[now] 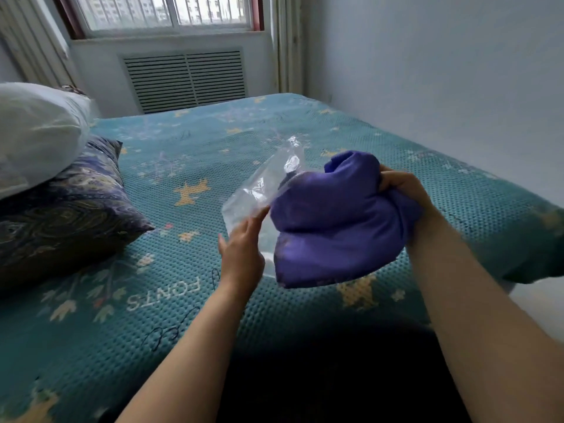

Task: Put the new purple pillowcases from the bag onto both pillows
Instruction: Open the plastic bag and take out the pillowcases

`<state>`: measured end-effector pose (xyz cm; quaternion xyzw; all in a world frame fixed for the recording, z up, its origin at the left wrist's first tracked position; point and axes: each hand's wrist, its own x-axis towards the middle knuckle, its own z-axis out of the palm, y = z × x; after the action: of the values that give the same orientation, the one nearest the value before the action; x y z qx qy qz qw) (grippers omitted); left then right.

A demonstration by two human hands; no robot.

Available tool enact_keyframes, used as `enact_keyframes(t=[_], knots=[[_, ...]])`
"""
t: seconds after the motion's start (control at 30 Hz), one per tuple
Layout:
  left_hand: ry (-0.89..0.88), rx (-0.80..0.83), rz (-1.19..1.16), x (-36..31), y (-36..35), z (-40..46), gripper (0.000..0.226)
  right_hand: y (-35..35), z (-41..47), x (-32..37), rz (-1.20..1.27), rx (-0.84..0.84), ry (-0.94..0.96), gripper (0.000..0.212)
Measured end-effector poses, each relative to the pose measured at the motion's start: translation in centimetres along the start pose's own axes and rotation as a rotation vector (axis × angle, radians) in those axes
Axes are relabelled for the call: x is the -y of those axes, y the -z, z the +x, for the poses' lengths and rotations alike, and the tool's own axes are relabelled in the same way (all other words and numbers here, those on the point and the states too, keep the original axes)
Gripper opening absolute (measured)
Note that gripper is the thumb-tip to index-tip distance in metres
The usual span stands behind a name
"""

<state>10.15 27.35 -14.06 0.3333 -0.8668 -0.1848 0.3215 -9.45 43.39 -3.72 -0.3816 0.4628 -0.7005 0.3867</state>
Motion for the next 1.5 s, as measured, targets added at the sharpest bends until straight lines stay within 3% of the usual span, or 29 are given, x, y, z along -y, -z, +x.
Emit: enact_keyframes(t=[0.1,0.13,0.17,0.23,0.33,0.37,0.43,0.47,0.53,0.57,0.6,0.63,0.67,0.73,0.8,0.87,0.93,1.0,1.1,1.17,1.23,1.3,1.33,1.43,1.5], knots=[[0.025,-0.009,0.219,1.6,1.4,0.7,0.096,0.9,-2.8,-1.6,-0.183,-0.011,0.134,0.027],[0.046,0.04,0.247,2.2,1.8,1.1,0.095,0.9,-3.3,-1.7,-0.127,0.05,0.112,0.018],[0.045,0.111,0.251,2.5,2.1,1.5,0.091,0.6,-3.4,-1.4,-0.043,0.132,0.017,0.023],[0.044,0.302,0.053,2.5,2.8,1.8,0.065,-0.3,-2.7,-0.6,-0.018,0.286,-0.279,0.036],[-0.144,0.422,-0.124,0.7,3.9,0.8,0.019,-1.9,-2.2,0.0,-0.102,0.425,-0.395,0.037],[-0.148,0.458,-0.226,-0.6,4.7,0.1,0.025,-2.3,-2.1,0.0,-0.127,0.461,-0.406,0.035],[-0.205,0.548,-0.415,-1.2,5.5,-1.0,0.067,-2.9,-1.9,0.2,-0.185,0.511,-0.404,0.033],[-0.17,0.661,-0.599,-0.5,5.3,-1.7,0.074,-3.1,-1.7,0.4,-0.209,0.509,-0.396,0.035],[0.055,0.833,-0.878,-1.0,6.6,-2.7,0.066,-3.4,-1.1,0.4,-0.212,0.431,-0.342,0.036],[-0.144,0.852,-0.691,-1.1,6.5,-3.2,0.056,-3.3,-1.0,0.3,-0.197,0.356,-0.31,0.036],[-0.165,0.804,-0.548,-1.4,6.6,-3.2,0.038,-3.0,-1.0,0.2,-0.185,0.288,-0.274,0.035],[-0.038,0.757,-0.649,-0.8,6.1,-3.0,0.027,-2.7,-0.8,0.0,-0.157,0.243,-0.246,0.035],[0.128,0.729,-0.804,-0.9,6.2,-3.0,0.034,-2.5,-0.6,-0.3,-0.102,0.211,-0.219,0.035],[0.236,0.552,-1.051,-1.3,6.7,-2.7,0.042,-2.1,-0.2,-1.1,0.141,0.161,-0.173,0.036],[0.266,0.312,-1.208,-1.8,7.0,-2.0,0.038,-1.9,0.5,-2.4,0.475,0.225,-0.196,0.07],[0.341,0.117,-1.291,-1.6,7.1,-0.9,0.029,-2.3,1.0,-3.7,0.61,0.379,-0.278,0.1],[0.379,-0.025,-1.313,-1.1,7.1,1.0,0.025,-2.9,1.7,-4.4,0.489,0.365,-0.28,0.097],[0.373,-0.111,-1.299,-0.3,7.2,3.1,0.03,-4.0,3.4,-4.4,0.252,0.279,-0.204,0.073],[0.378,-0.148,-1.195,2.5,6.2,6.1,0.047,-5.8,7.7,-4.2,-0.148,-0.019,-0.124,0.051],[0.506,-0.113,-1.113,5.3,4.4,7.1,0.073,-6.4,11.2,-5.4,-0.44,-0.164,-0.089,0.032],[0.686,-0.017,-0.749,7.3,2.8,7.2,0.113,-5.9,13.6,-7.6,-0.897,-0.138,-0.152,0.015],[0.732,0.171,-0.364,8.3,1.9,6.7,0.117,-4.7,15.0,-10.3,-1.227,-0.049,-0.352,0.033],[0.737,0.236,-0.284,8.7,1.4,6.5,0.111,-3.9,15.3,-11.6,-1.266,-0.022,-0.456,0.045],[0.724,0.295,-0.368,9.5,0.4,6.4,0.091,-2.3,15.5,-13.7,-1.071,-0.079,-0.593,0.076],[0.653,0.261,-0.454,9.5,-0.2,6.6,0.083,-2.0,16.0,-14.2,-1.015,-0.1,-0.595,0.079]])
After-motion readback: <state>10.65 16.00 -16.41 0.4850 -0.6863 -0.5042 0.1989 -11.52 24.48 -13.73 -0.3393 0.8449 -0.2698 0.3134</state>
